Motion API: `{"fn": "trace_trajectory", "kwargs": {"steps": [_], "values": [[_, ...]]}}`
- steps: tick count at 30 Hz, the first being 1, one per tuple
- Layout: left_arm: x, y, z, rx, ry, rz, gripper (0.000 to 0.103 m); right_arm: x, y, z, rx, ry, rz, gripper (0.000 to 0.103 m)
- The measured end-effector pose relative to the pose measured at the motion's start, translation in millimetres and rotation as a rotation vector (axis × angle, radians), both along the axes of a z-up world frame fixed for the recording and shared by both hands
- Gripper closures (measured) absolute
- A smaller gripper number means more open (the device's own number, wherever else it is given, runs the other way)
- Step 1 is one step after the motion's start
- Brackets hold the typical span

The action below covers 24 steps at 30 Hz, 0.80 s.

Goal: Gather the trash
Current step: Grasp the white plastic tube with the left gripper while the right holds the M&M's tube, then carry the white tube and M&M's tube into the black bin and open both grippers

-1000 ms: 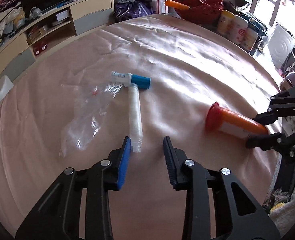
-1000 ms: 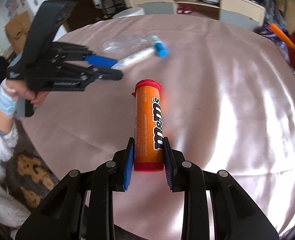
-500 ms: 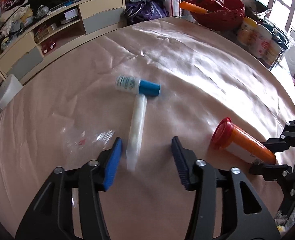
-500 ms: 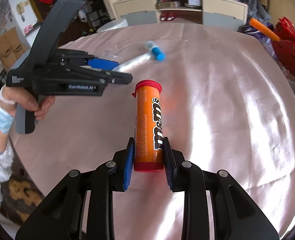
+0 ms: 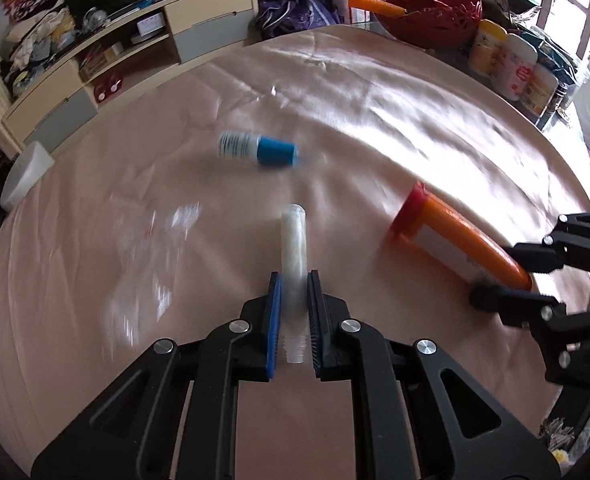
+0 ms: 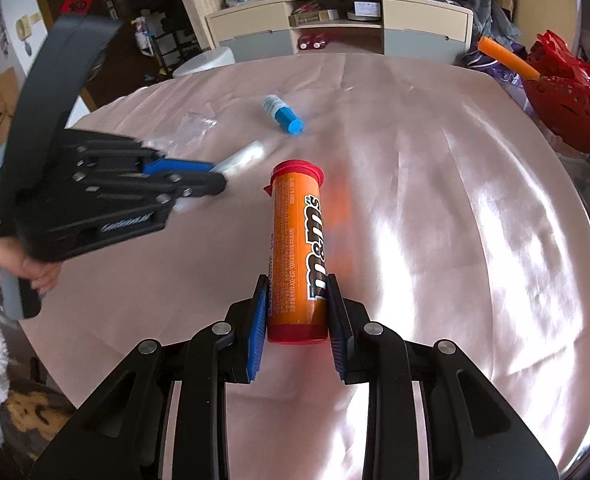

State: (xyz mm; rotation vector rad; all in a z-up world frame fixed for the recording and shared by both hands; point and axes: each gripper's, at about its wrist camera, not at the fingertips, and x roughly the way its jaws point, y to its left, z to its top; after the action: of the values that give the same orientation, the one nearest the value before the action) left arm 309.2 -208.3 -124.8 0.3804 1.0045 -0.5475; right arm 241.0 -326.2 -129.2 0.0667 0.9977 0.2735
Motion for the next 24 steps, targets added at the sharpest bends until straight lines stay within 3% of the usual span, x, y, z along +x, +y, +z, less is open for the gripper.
{"fn": "trace_trajectory", "kwargs": {"steps": [7, 17, 24], "values": [[-66.9, 46.7, 13.6, -0.01, -0.003, 0.066, 0.092, -48.0, 24.5, 14.2, -0.001, -0.024, 0.033, 0.075], [-203.8, 111.7, 56.3, -0.037, -0.083, 0.12, 0.092, -139.9, 75.5, 38.1, 0.013, -0.08, 0.137, 0.075], [-288.6, 155.5, 44.0, -0.108, -0.07, 0.173, 0.092, -194.3, 101.5, 18.5, 0.036, -0.026, 0.211, 0.075]]}}
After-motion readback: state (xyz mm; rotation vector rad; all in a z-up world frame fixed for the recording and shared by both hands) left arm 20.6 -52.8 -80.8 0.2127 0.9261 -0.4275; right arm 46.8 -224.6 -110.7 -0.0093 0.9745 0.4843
